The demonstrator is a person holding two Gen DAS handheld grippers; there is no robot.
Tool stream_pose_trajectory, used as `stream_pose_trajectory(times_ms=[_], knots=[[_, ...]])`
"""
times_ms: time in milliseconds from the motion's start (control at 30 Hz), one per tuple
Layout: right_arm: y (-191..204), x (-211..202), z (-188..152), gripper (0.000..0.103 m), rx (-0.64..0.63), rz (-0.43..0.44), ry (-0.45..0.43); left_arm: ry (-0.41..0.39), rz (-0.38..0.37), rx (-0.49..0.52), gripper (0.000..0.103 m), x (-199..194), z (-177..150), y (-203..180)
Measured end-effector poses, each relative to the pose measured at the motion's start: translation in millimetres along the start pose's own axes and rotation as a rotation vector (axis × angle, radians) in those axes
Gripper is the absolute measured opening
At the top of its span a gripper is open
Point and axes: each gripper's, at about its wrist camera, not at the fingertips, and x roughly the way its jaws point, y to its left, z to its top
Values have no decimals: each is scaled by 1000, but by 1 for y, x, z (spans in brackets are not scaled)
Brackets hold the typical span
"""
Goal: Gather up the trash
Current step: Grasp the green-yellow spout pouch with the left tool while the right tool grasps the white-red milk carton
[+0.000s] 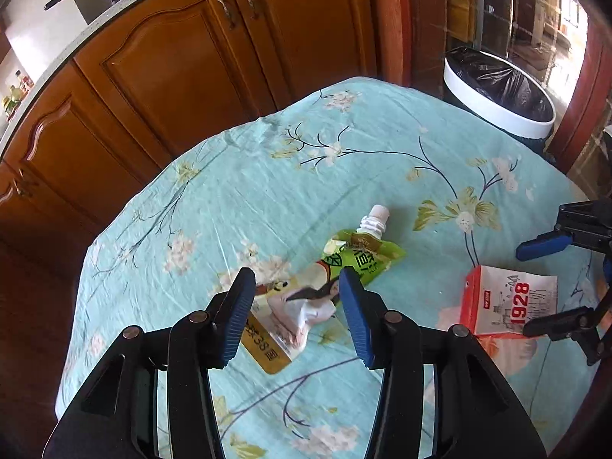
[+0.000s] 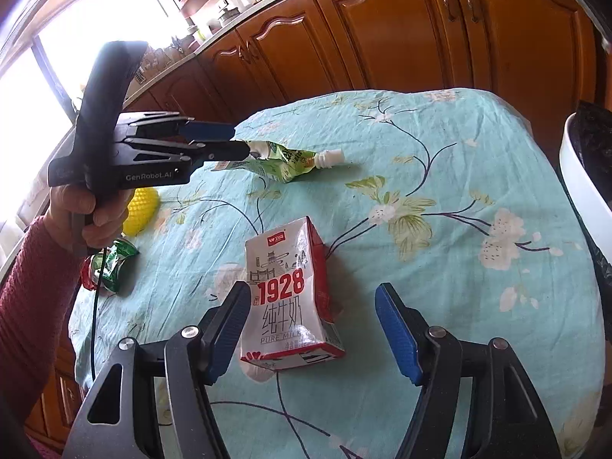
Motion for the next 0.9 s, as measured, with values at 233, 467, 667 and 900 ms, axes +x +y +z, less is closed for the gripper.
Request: stream_pose_trajectory(times_ms=[233,467,667,900], knots=[[-1,0,1,35,16,36,5,69,-63,10,34,25,-1,4],[1,-3,0,38,9,39,20,91,-120,27,22,20,-17,-15],[21,0,-3,61,-65,31,29,74,-143,-31,10,10,-24,-21],[34,8,-10,49,-158,-62,41,43,-131,-110,3,-7,-42,-28]])
